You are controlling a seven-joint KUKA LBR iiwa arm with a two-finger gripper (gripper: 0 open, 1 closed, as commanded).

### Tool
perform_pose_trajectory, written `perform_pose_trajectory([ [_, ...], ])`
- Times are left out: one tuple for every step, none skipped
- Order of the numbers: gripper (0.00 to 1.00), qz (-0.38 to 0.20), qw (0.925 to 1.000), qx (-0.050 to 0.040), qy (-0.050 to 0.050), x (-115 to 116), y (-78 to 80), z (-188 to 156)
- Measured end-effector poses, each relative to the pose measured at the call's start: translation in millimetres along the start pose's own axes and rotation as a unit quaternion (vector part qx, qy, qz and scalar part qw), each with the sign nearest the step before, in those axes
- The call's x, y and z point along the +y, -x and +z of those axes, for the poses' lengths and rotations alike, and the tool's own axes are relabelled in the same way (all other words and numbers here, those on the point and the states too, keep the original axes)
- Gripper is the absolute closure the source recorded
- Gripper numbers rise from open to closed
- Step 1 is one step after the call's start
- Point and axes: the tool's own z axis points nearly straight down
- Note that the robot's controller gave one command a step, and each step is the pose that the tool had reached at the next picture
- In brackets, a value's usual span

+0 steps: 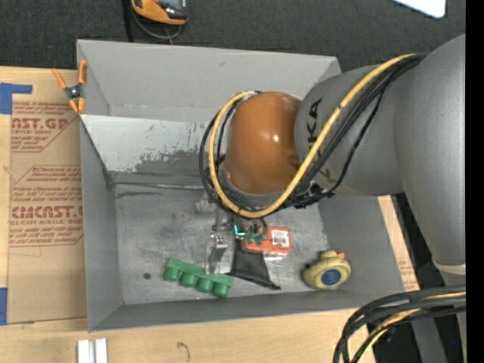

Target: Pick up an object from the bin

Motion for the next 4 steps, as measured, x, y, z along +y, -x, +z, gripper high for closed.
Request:
perform_pose_trajectory([
  [0.0,0.001,1.0,-0.0036,0.001,-0.4,2.0,-3.7],
  [0.0,-0.044,0.999,-0.0078,0.001,-8.7,-8.5,14.0],
  [0.0,-0.181,0.9836,-0.0042,0.0,-21.4,-20.4,55.6],
  [1.0,-0.274,0.9618,-0.0093,0.0,-14.5,-25.2,78.5],
])
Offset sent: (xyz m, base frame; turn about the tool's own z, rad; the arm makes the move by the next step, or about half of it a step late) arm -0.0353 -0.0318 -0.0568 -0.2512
